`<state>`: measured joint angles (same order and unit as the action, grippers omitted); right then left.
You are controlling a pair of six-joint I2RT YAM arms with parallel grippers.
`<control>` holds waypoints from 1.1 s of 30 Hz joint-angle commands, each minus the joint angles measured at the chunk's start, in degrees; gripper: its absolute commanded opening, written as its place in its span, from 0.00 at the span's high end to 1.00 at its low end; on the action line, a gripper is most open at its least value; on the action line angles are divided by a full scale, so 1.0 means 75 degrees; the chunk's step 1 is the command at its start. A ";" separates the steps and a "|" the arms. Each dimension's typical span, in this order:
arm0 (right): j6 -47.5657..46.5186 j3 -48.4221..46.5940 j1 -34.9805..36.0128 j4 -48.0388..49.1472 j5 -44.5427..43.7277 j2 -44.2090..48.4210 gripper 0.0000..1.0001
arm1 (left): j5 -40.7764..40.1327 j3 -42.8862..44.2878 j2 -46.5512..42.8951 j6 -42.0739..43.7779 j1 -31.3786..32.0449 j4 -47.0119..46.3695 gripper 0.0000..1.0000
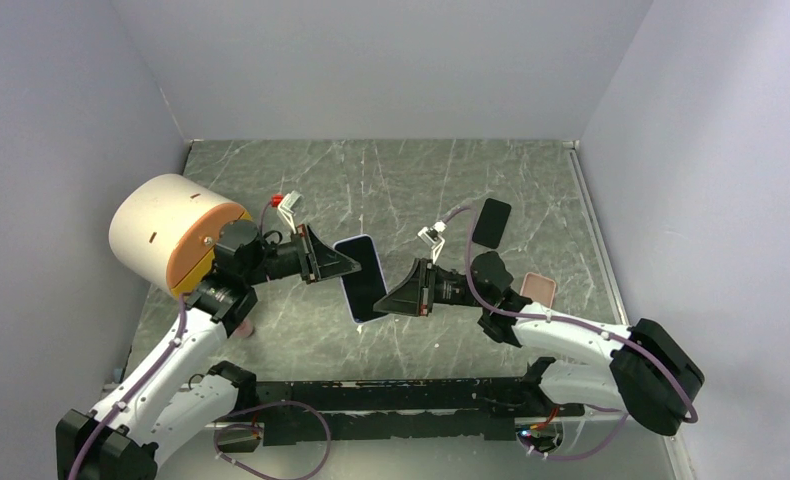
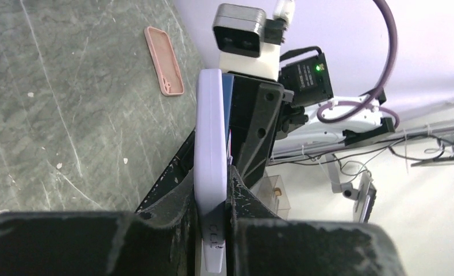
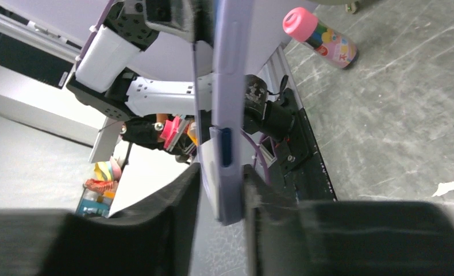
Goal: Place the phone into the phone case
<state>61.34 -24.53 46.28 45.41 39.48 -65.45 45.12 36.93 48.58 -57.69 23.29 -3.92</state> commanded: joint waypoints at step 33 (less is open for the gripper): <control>-0.1468 -0.2467 -0.0448 -0.2904 0.0578 0.0116 0.13 | 0.2634 -0.0073 -0.0073 0.2716 0.0070 -0.0145 0.97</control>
<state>52.53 -39.22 43.05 20.62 37.58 -62.65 59.42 36.01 49.21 -38.22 23.51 1.96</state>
